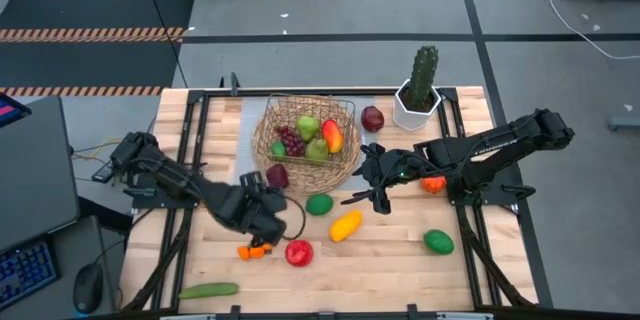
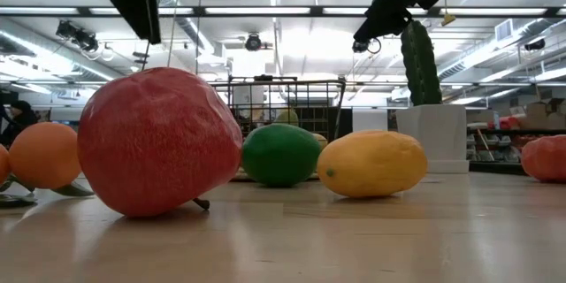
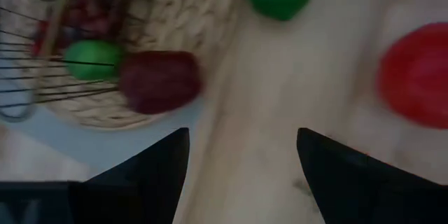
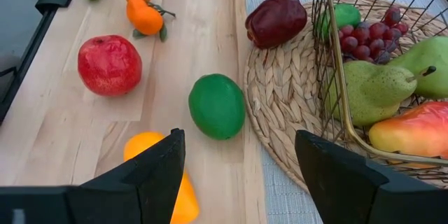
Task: Build produce basket
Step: Put the tangerines into the gold wire basket
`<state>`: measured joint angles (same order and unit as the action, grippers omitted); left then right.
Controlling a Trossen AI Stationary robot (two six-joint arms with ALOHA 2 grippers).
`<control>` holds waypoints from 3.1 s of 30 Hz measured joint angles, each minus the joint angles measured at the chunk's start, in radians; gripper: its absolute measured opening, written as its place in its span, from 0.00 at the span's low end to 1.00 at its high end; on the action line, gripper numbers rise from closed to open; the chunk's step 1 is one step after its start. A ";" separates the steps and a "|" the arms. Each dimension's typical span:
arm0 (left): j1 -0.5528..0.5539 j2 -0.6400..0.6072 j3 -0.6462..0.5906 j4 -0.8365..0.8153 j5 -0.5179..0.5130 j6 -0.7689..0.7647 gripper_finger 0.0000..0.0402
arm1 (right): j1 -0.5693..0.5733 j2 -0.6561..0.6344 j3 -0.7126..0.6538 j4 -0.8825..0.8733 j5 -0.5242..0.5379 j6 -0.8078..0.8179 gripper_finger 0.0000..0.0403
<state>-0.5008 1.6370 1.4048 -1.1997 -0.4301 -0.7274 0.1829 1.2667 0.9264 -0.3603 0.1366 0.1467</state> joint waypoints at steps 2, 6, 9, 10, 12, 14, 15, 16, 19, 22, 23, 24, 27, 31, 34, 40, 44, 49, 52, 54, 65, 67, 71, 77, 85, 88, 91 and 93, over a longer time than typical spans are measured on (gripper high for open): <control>-0.033 0.010 0.000 0.034 0.001 -0.033 0.67 | 0.000 0.000 0.000 0.000 0.000 0.000 0.68; -0.082 0.057 0.000 0.069 0.004 -0.088 0.67 | 0.000 0.000 0.000 0.003 0.000 0.003 0.68; -0.105 0.118 0.000 0.089 0.033 -0.102 0.67 | 0.001 0.000 0.000 0.006 -0.008 0.016 0.68; -0.111 0.137 0.000 0.099 0.043 -0.103 0.67 | 0.001 0.000 0.000 0.006 -0.009 0.016 0.68; -0.125 0.174 0.000 0.104 0.063 -0.111 0.67 | 0.005 0.000 0.000 0.007 -0.011 0.016 0.68; -0.133 0.207 0.000 0.100 0.098 -0.121 0.67 | 0.008 0.000 0.000 0.007 -0.011 0.016 0.68; -0.138 0.219 0.000 0.090 0.118 -0.121 0.67 | 0.010 0.000 0.000 0.007 -0.011 0.016 0.68; -0.143 0.228 0.000 0.077 0.133 -0.122 0.67 | 0.011 0.000 0.000 0.008 -0.011 0.016 0.68; -0.153 0.234 0.000 0.061 0.149 -0.147 0.67 | 0.011 0.000 0.000 0.008 -0.010 0.014 0.68; -0.163 0.234 0.000 0.074 0.173 -0.213 0.67 | 0.011 0.000 0.000 0.008 -0.010 0.013 0.68; -0.168 0.234 0.000 0.075 0.180 -0.235 0.67 | 0.011 0.000 0.000 0.008 -0.010 0.013 0.68; -0.172 0.235 0.000 0.074 0.188 -0.254 0.67 | 0.011 0.000 0.000 0.008 -0.010 0.012 0.68; -0.182 0.254 -0.006 0.079 0.212 -0.283 0.67 | 0.011 0.000 0.000 0.008 -0.010 0.012 0.68; -0.182 0.279 -0.031 0.091 0.221 -0.308 0.67 | 0.011 0.000 0.000 0.014 -0.009 0.014 0.68; -0.169 0.282 -0.091 0.160 0.259 -0.336 0.67 | 0.011 0.000 0.000 0.016 -0.009 0.016 0.68; -0.147 0.273 -0.207 0.285 0.321 -0.366 0.67 | 0.011 0.000 0.000 0.024 -0.006 0.016 0.68; -0.134 0.272 -0.230 0.317 0.338 -0.361 0.67 | 0.011 0.000 0.000 0.024 -0.006 0.016 0.68; -0.124 0.274 -0.231 0.336 0.345 -0.359 0.60 | 0.011 0.000 0.000 0.023 -0.006 0.015 0.68; -0.125 0.274 -0.232 0.353 0.343 -0.359 0.51 | 0.011 0.000 0.000 0.023 -0.006 0.015 0.68; -0.126 0.275 -0.232 0.365 0.343 -0.358 0.43 | 0.011 0.000 0.000 0.023 -0.006 0.015 0.68; -0.111 0.241 -0.236 0.368 0.373 -0.308 0.08 | 0.011 0.000 0.000 0.023 -0.007 0.015 0.68; -0.096 0.217 -0.240 0.353 0.369 -0.296 0.04 | 0.011 0.000 0.000 0.023 -0.007 0.015 0.68; -0.061 0.165 -0.236 0.327 0.360 -0.258 0.02 | 0.011 0.000 0.000 0.023 -0.007 0.015 0.68; 0.015 0.088 -0.236 0.273 0.360 -0.164 0.01 | 0.011 0.000 0.000 0.022 -0.007 0.011 0.68; 0.169 -0.098 -0.235 0.241 0.254 -0.002 0.01 | 0.011 0.000 0.000 0.022 -0.007 0.008 0.68; 0.239 -0.175 -0.234 0.246 0.185 0.105 0.01 | 0.011 0.000 0.000 0.022 -0.007 0.008 0.68; 0.309 -0.240 -0.234 0.291 0.085 0.244 0.01 | 0.011 0.000 0.000 0.023 -0.007 0.008 0.68; 0.358 -0.271 -0.234 0.344 0.017 0.333 0.01 | 0.011 0.000 0.000 0.024 -0.003 0.007 0.68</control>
<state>-0.1423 1.3657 1.1709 -0.8555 -0.4131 -0.3949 0.1938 1.2671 0.9268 -0.3365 0.1337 0.1541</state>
